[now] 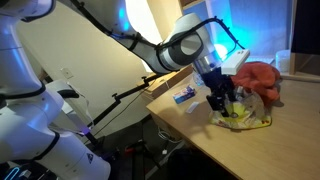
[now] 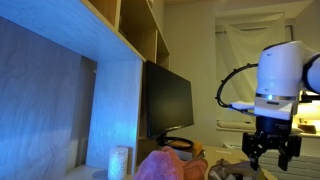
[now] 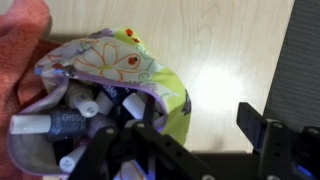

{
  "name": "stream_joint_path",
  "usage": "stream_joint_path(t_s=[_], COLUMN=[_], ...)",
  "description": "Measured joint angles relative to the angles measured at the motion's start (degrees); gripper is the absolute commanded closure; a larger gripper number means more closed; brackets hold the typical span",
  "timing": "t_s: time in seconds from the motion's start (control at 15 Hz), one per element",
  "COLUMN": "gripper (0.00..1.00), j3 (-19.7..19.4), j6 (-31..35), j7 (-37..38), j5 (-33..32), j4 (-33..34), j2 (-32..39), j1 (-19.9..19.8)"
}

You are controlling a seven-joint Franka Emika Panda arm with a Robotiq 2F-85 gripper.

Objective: Remove the towel on the bag, move the bag to the left , pick up the small bottle and put it in the bag

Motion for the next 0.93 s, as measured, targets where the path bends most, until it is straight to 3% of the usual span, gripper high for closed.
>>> stream_joint_path(t_s=[0.53, 0.93], gripper=[0.00, 0.00], j3=[-2.15, -4.55], j6=[3.06, 3.72], j7=[0.00, 0.03], j5=[-0.32, 0.77], j4=[-11.34, -13.34], j2=[-12.64, -10.64], j1=[-0.69, -2.52])
